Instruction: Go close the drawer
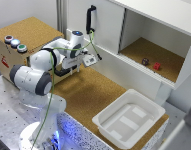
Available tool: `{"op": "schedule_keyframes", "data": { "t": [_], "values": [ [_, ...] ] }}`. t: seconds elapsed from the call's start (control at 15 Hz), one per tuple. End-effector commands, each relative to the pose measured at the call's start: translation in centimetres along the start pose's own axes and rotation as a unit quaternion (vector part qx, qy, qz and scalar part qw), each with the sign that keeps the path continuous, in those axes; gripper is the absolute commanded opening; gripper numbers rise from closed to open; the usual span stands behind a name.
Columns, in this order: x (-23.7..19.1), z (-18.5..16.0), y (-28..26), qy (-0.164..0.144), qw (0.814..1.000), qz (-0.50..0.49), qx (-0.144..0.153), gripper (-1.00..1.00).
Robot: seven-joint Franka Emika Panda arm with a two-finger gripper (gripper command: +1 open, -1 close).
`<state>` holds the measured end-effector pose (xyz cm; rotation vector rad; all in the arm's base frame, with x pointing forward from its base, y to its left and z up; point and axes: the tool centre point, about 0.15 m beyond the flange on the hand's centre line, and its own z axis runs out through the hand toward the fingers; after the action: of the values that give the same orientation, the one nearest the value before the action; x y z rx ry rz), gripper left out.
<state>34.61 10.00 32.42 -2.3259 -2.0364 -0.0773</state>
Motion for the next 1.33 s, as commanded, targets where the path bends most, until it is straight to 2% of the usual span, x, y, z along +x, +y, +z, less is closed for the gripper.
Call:
{"op": "schedule_keyframes", "data": {
  "t": [0.0,0.33,0.73,1.07,1.27],
  "values": [
    [4.4,-1.4,1.1,0.007,0.998,-0.009,0.055,-1.0],
    [8.2,-1.6,-0.3,0.008,0.998,-0.001,0.066,-1.0],
    [15.1,-0.8,-1.7,0.014,0.997,-0.016,0.079,-1.0],
    [19.6,-1.3,-2.1,0.023,0.997,-0.028,0.075,-1.0],
    [20.0,-2.0,-2.4,0.017,0.997,-0.021,0.069,-1.0]
  ]
}}
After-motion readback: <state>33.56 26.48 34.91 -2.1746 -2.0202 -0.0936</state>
